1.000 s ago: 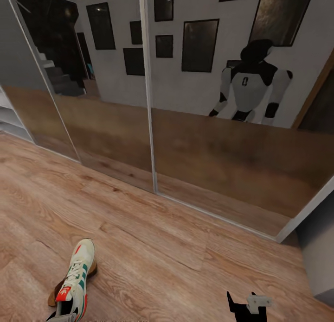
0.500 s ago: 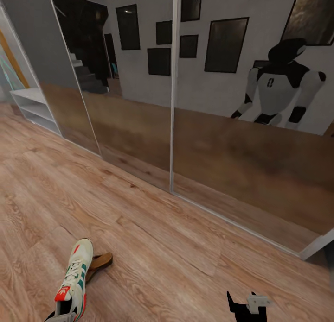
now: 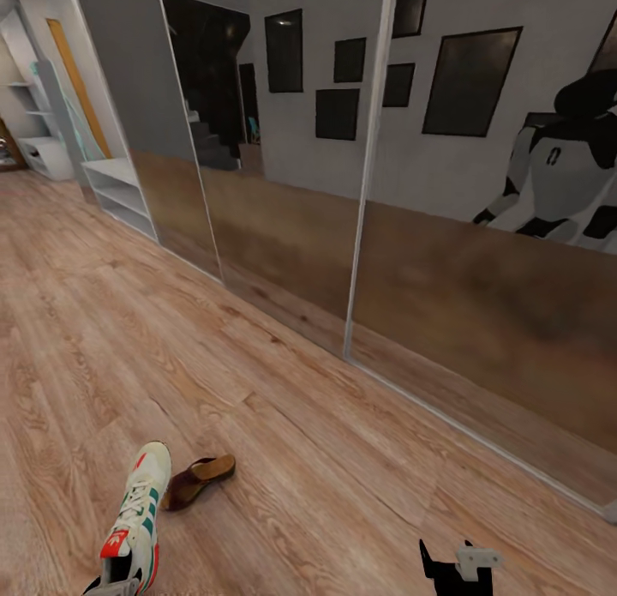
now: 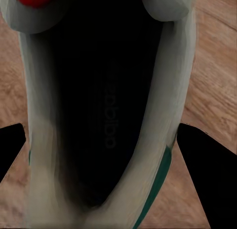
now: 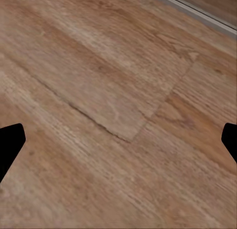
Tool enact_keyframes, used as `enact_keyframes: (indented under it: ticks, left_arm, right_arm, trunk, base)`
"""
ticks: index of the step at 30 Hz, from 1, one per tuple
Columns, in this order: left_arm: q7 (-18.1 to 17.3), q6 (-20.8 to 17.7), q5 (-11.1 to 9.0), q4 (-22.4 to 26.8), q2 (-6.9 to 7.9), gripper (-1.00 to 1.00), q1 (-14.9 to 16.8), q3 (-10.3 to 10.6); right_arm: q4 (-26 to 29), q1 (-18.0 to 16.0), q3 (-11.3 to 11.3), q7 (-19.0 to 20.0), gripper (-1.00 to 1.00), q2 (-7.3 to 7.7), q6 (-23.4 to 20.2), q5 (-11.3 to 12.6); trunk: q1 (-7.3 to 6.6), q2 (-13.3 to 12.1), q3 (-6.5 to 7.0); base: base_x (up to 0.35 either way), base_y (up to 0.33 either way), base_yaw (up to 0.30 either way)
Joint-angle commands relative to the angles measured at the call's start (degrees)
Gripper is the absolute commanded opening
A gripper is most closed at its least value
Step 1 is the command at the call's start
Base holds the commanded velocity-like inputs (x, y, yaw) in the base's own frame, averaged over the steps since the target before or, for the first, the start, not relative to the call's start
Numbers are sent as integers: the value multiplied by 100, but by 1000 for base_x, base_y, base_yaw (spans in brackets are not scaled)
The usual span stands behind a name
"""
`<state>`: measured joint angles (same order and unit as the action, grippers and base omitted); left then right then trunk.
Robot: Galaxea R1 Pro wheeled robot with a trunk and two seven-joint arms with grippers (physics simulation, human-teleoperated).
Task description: Pick up the two gym shoes and the two sandals from the corridor floor and place them onto the hallstand (shoe rack) in the corridor, making sure they are on the rack and not on the floor. Arrange them so the two gym shoes are next to each other and the two sandals are next to each other.
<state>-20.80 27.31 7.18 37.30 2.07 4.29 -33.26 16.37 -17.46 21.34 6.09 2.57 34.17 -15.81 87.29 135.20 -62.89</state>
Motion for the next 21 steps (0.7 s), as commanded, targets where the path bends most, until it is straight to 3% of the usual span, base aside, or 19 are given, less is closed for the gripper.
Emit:
enact_keyframes:
  ticks: [1, 21]
  left_arm:
    - [-29, 29, 55, -3, -5, -100, 7, -41]
    - [-29, 33, 47, -13, -1, -100, 5, -35]
  right_arm:
    - [-2, -3, 48, 50, 100, -2, 19, -19]
    - [-2, -3, 50, 52, 100, -2, 19, -19]
  trunk:
    - [-1, 2, -4]
    - [-1, 2, -4]
  base:
    - [0, 0, 269]
    - [0, 0, 269]
